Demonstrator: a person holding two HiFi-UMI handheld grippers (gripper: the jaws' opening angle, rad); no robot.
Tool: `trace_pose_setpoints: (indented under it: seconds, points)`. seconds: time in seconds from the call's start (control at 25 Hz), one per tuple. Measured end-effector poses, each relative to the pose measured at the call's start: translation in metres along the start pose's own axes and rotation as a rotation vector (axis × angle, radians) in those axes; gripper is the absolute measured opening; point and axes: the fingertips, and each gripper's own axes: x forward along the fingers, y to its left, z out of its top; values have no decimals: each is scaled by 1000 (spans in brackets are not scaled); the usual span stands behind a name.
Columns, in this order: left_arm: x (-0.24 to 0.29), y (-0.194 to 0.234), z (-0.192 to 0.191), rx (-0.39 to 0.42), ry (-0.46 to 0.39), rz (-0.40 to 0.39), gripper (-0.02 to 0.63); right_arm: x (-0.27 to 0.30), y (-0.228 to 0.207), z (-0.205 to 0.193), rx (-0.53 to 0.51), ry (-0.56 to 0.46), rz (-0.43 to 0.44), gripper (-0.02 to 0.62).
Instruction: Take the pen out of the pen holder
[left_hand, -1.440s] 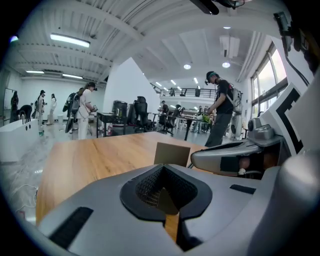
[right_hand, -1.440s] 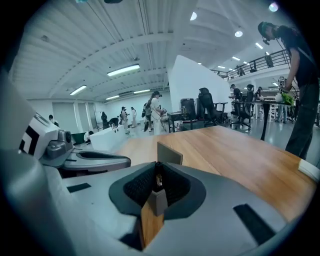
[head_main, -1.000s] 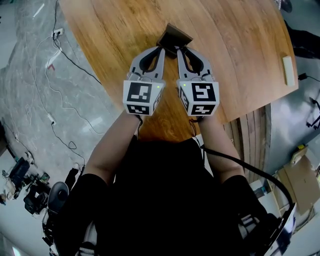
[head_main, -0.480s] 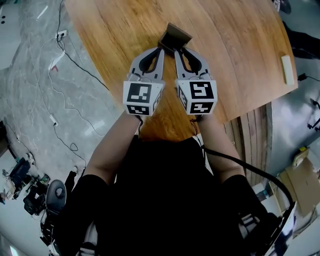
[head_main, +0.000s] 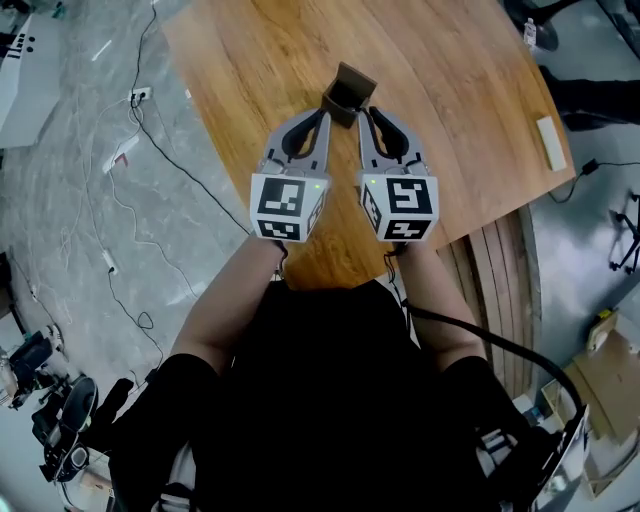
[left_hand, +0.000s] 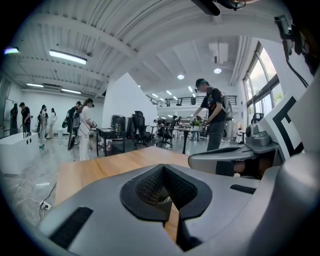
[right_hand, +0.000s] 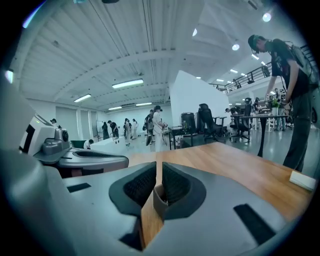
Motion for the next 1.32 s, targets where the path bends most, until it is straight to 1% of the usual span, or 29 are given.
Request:
trace_pose_setpoints:
  seconds: [0.16, 0.28, 0.4, 0.56, 0.72, 1.04, 1.32]
  points:
    - [-35, -13, 22, 12, -46, 2, 0, -34, 21, 33, -49, -98, 7, 17]
    - [-58, -25, 36, 23, -80, -2, 0, -58, 35, 49, -76, -149, 17, 15]
    - [-74, -31, 51, 27, -118, -1, 0, -76, 43, 62, -95, -183, 9, 14]
    - [-92, -39, 68, 41, -147, -10, 0, -96, 53, 74, -112, -203, -2, 14]
    - [-100, -46, 80, 58, -167, -24, 0, -106, 58, 85, -128, -223, -7, 14]
    - [-112, -59, 89, 67, -187, -46, 0, -122, 63, 94, -143, -233, -10, 14]
    - [-114, -58, 86, 73, -173, -48, 0, -123, 67, 94, -146, -222, 0, 14]
